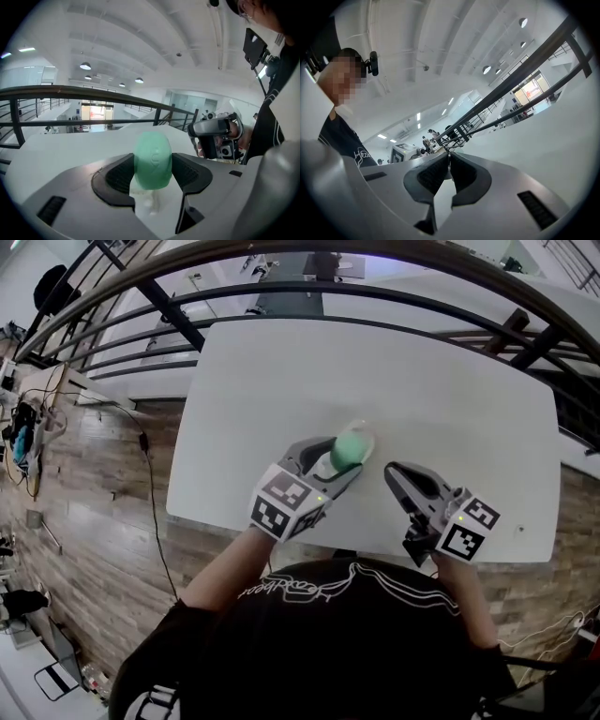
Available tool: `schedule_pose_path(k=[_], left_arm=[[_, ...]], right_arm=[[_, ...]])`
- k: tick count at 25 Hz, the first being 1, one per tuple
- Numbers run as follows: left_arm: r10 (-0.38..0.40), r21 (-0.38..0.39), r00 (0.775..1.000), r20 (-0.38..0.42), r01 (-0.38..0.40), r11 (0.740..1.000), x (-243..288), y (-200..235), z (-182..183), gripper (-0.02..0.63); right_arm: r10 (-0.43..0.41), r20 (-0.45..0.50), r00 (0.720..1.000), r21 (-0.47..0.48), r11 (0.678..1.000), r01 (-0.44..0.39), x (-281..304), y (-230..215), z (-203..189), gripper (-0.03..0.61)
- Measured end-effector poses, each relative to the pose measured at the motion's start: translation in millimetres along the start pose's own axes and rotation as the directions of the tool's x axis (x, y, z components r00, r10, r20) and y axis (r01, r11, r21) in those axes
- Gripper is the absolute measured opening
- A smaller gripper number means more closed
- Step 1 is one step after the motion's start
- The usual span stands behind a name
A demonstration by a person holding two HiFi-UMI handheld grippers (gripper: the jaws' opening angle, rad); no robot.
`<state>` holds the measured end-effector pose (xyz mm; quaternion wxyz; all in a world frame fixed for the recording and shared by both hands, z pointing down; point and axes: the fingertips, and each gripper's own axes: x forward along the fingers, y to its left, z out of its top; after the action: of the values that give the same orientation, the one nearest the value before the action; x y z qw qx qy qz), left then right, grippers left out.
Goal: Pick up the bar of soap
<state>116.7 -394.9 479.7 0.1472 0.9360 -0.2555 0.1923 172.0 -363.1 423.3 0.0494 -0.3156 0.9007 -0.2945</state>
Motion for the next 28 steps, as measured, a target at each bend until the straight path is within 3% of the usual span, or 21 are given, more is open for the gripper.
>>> schedule_pose_path(k=[7, 14, 20, 28], left_arm=[[-0.025, -0.033, 0.996, 0.088, 0.028, 0.999, -46.3, -20.7, 27.9, 0.256], [-0.036, -0.026, 0.98, 0.195, 0.042, 0.999, -112.6, -41.7, 66.1, 0.256], [-0.045, 0.042, 0.968, 0.245, 0.036, 0.998, -176.7, -76.6, 68.0, 0.256], [-0.074, 0.072, 0.956, 0.284, 0.055, 0.996, -240.0, -112.1, 44.7, 0.256]], right_arm=[[0.026, 0.026, 0.999, -0.039, 0.999, -0.025, 3.2, 35.7, 9.5, 0.018], [0.022, 0.034, 0.999, -0.175, 0.984, -0.016, 2.5, 85.7, 28.5, 0.018], [0.037, 0.044, 0.998, -0.249, 0.968, -0.025, -4.9, 148.5, 11.8, 0.018], [0.046, 0.078, 0.996, -0.3, 0.954, -0.02, -20.1, 212.1, -16.0, 0.018]])
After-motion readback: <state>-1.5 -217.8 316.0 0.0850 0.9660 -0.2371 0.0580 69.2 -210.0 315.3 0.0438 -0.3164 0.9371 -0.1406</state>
